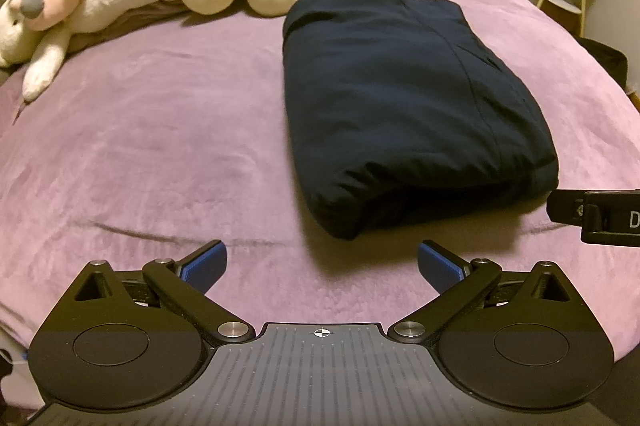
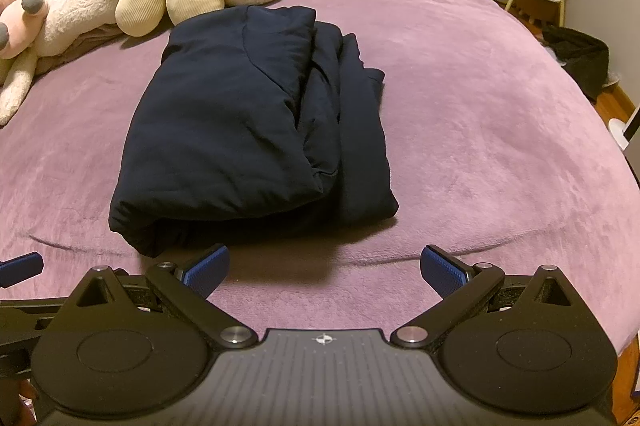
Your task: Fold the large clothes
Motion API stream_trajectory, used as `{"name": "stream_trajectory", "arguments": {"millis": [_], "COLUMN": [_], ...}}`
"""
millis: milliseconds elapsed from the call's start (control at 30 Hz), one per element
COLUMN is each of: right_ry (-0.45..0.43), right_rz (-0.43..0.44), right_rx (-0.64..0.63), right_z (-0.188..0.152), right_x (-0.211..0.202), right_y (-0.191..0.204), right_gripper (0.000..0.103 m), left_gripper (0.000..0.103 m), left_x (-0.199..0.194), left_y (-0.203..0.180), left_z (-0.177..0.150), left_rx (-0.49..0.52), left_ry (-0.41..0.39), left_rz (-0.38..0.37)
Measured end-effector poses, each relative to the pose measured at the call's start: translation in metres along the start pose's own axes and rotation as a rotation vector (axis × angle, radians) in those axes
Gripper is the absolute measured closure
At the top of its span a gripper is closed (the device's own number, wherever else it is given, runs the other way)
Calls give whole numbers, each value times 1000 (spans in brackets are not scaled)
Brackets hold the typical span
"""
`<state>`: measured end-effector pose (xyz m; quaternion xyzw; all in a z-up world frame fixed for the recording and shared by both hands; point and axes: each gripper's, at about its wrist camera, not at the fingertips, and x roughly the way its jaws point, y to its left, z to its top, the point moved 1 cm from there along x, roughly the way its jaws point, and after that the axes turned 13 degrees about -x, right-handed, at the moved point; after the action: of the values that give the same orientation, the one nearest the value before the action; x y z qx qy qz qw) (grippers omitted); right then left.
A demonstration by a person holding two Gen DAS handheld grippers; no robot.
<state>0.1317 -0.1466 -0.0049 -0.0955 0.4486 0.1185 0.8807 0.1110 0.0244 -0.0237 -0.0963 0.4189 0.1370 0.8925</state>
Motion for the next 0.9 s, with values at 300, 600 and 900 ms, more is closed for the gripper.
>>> {"name": "stream_trajectory", "arguments": {"millis": [300, 600, 900], "right_ry": [-1, -9, -8], "right_rz": [2, 1, 5], "right_rx": [0, -4, -3], "right_z": [0, -1, -1], "right_x": [0, -2, -2], "right_y": [0, -1, -1], "right_gripper": [1, 1, 1], "left_gripper": [0, 0, 0], "left_x": [-1, 0, 4], "left_y": [-1, 1, 3], "left_z": [0, 2, 3], "left_rx": [9, -10, -35], "left_ry": [-8, -12, 33], "left_rz": [13, 33, -5]}}
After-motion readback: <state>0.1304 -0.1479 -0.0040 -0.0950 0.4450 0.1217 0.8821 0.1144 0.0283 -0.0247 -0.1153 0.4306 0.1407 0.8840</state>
